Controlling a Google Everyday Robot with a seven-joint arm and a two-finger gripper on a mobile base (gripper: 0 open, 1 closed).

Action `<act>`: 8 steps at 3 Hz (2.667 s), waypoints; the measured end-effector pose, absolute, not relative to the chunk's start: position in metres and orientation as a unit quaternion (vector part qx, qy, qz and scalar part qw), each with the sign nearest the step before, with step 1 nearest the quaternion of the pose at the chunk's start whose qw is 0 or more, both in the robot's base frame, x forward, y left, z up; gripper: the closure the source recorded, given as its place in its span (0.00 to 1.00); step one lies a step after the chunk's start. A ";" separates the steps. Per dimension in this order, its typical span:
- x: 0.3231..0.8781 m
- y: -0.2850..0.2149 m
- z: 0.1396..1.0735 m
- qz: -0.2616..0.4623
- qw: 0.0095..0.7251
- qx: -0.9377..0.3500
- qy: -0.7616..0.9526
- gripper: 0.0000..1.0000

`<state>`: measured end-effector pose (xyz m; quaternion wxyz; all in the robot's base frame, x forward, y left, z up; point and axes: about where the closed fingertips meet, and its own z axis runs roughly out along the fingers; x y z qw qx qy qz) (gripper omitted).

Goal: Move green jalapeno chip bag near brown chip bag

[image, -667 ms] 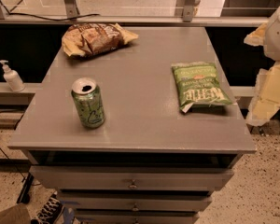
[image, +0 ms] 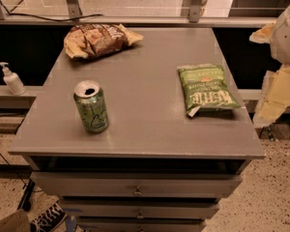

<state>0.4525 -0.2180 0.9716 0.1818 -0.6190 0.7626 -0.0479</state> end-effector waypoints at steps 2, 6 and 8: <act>0.521 -0.228 0.929 -0.074 0.204 -0.650 0.728 0.00; 0.553 -0.218 0.830 -0.009 0.180 -0.620 0.764 0.39; 0.554 -0.217 0.833 -0.008 0.180 -0.620 0.764 0.85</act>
Offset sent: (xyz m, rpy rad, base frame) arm 0.1120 -0.0212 -0.0777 -0.0406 -0.0732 0.0860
